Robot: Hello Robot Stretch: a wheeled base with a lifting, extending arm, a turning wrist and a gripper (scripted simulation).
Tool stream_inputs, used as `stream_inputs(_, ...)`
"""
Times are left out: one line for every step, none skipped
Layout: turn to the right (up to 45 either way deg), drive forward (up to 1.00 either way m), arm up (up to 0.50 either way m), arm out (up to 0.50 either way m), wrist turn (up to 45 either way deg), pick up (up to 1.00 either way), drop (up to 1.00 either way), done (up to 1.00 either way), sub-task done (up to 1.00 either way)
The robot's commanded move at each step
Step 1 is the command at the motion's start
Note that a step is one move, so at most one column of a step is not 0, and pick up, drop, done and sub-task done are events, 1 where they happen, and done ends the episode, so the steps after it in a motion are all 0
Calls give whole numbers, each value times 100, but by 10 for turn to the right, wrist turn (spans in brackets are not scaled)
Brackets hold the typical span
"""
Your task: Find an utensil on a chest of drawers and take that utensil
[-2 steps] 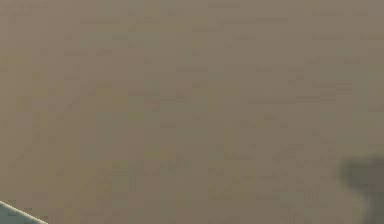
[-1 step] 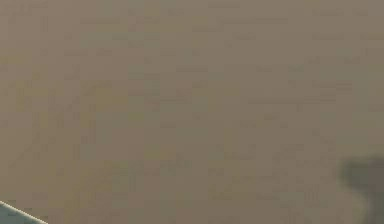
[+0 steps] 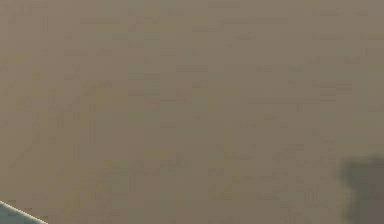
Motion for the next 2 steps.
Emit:
stream_inputs(0,0,0,12,0,0,0,0,0)
stream_inputs(0,0,0,0,450,0,0,0,0)
